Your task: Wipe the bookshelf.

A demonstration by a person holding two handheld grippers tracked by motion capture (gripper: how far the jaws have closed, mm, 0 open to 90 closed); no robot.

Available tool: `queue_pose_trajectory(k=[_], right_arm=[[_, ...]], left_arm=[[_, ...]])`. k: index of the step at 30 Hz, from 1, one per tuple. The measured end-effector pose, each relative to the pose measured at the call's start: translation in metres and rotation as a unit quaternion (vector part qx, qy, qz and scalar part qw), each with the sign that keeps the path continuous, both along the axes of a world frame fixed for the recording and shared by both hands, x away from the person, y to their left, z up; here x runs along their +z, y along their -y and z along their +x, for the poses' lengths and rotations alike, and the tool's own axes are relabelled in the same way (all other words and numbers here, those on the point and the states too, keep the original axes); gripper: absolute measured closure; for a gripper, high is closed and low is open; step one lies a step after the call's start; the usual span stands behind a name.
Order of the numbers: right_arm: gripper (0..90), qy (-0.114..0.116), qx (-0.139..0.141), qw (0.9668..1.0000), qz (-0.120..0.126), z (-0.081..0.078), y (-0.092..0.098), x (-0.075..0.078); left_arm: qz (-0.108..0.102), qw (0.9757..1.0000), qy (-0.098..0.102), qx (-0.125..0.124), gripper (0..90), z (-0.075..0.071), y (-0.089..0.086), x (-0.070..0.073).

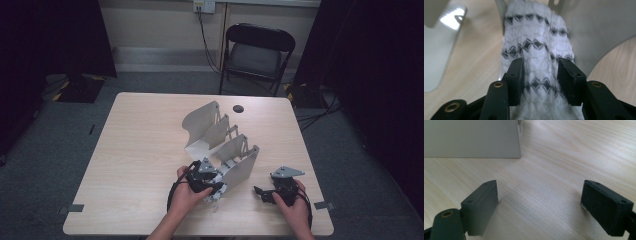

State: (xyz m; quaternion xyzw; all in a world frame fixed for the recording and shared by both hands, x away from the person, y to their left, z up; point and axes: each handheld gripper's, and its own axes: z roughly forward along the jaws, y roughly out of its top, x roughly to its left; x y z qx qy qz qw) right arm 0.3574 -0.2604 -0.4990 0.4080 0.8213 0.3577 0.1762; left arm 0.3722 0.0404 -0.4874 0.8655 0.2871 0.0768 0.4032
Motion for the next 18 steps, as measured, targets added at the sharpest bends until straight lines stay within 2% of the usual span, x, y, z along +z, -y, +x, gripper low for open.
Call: queue_pose_trajectory(k=[1, 3, 5, 8, 11, 14, 18], right_arm=[[13.5, 0.000, 0.000, 1.0000, 0.000, 0.000, 0.000, 0.000], [13.6, 0.000, 0.000, 1.0000, 0.000, 0.000, 0.000, 0.000], [13.6, 0.000, 0.000, 1.0000, 0.000, 0.000, 0.000, 0.000], [13.6, 0.000, 0.000, 1.0000, 0.000, 0.000, 0.000, 0.000], [13.6, 0.000, 0.000, 1.0000, 0.000, 0.000, 0.000, 0.000], [13.6, 0.000, 0.000, 1.0000, 0.000, 0.000, 0.000, 0.000], [13.5, 0.000, 0.000, 1.0000, 0.000, 0.000, 0.000, 0.000]], left_arm=[[0.002, 1.0000, 0.002, -0.003, 59.4, -0.001, 0.000, 0.000], [0.012, 0.9998, -0.010, -0.009, 65.5, -0.002, -0.002, 0.003], [0.019, 0.9996, -0.013, -0.018, 70.2, -0.004, -0.004, 0.005], [0.019, 0.9993, -0.024, -0.024, 76.8, -0.006, -0.007, 0.006], [0.014, 0.9990, -0.033, -0.025, 79.5, -0.008, -0.010, 0.007], [0.023, 0.9987, -0.035, -0.030, 80.6, -0.008, -0.012, 0.014], [0.005, 0.9991, -0.030, -0.029, 80.8, -0.007, -0.013, 0.030]])
